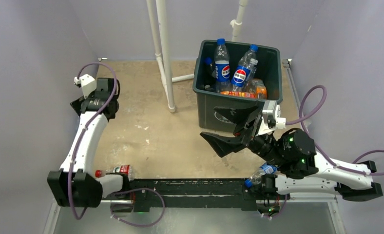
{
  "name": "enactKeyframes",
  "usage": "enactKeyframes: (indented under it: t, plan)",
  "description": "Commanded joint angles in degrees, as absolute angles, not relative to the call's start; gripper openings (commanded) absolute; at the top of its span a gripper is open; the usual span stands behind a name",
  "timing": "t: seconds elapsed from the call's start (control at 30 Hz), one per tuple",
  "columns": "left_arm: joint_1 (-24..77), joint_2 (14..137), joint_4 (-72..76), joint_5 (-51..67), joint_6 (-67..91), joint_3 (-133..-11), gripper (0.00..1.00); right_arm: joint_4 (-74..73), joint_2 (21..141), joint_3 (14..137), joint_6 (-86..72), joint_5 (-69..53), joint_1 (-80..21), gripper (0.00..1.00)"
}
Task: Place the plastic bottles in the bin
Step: Place the plastic bottle in the trash bin, then pick up the plastic bottle from the corner of the board.
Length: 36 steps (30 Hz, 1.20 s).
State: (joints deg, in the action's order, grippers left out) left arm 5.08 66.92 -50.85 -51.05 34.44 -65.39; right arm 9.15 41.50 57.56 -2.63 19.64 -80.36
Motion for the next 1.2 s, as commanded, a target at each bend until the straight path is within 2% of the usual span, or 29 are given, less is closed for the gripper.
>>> enactKeyframes:
  t: [0.0,0.4,0.93,1.17]
  plan:
    - [0.4,76.0,-44.7,-41.7,32.3,-66.4,0.99,13.4,39.2,55.0,-4.6,16.7,-80.7,0.99]
    - [-3.7,98.2,-43.0,-44.1,24.4,-75.2,0.99,13.3,29.1,45.7,-8.6,15.9,-80.6,0.99]
    - [-15.2,104.2,-37.9,-40.5,21.0,-72.4,0.99,13.1,28.6,43.7,-9.6,12.1,-80.6,0.99]
    - [-18.0,109.0,-37.3,-37.3,16.9,-76.4,0.99,13.0,28.6,42.8,-10.5,12.1,-80.7,0.99]
